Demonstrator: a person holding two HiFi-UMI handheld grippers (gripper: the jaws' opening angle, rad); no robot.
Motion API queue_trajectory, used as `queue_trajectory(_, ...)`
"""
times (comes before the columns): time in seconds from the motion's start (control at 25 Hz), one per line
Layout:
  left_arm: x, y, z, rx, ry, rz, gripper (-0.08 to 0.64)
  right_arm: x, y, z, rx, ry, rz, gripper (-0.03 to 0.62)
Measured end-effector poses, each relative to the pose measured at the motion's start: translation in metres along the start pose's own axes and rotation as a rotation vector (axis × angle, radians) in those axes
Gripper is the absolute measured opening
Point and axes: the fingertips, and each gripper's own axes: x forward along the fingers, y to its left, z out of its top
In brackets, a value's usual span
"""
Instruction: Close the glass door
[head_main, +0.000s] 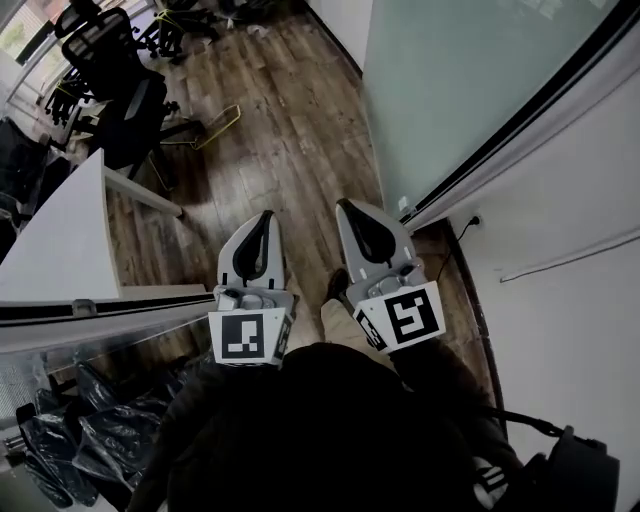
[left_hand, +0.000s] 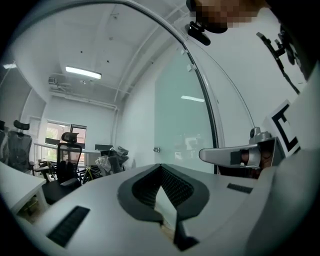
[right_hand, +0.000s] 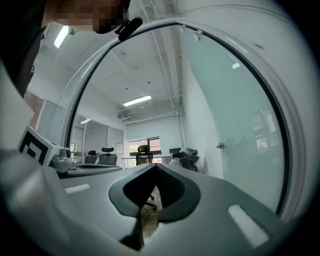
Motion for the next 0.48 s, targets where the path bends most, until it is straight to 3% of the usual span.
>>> queue_trajectory(0.24,0.125,0.022,0.035,0.007,-0.057,-0.011,-0.003,0.091,-0.087,0.022,-0.001,-0.003,-0.025,0.002)
queue_trajectory(0.48,0.213,0.051,0.038,0.005,-0.035,-0.018,-0.003,0.166,-0.145,0.026,-0.012,0.006,-0.05,0.002)
